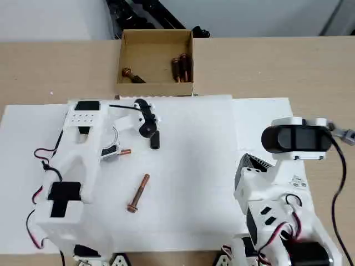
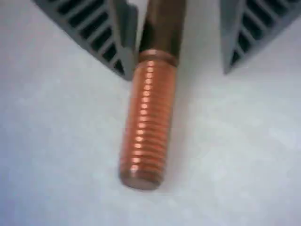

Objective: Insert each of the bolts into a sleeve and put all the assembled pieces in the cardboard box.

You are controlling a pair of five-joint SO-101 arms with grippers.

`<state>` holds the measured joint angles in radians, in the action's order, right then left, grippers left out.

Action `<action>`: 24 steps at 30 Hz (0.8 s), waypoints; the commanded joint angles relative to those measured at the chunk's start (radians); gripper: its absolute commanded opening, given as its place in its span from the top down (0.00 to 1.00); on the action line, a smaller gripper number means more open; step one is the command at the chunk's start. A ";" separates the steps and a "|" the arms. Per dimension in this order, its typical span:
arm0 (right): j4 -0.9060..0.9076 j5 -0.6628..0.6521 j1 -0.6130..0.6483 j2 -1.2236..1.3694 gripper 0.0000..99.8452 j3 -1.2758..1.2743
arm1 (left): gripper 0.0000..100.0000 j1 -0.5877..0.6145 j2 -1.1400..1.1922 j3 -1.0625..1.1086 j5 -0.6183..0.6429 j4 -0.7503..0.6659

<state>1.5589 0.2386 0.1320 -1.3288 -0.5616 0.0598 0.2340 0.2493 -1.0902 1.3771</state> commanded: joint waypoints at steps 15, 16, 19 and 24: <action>-0.010 -0.006 -0.010 -0.001 0.99 0.000 | 0.90 0.038 -0.005 -0.352 1.097 0.376; -0.010 -0.006 -0.010 -0.001 0.99 0.000 | 0.90 0.038 -0.005 -0.332 1.183 0.376; -0.010 -0.006 -0.007 -0.001 0.99 -0.002 | 0.90 0.035 -0.003 -0.280 1.410 0.371; -0.010 -0.006 -0.005 -0.001 0.99 -0.002 | 0.90 0.038 -0.003 -0.269 1.729 0.358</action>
<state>1.5589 0.2386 0.1320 -1.3288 -0.5616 0.0936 0.2401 -0.0222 0.4687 1.7238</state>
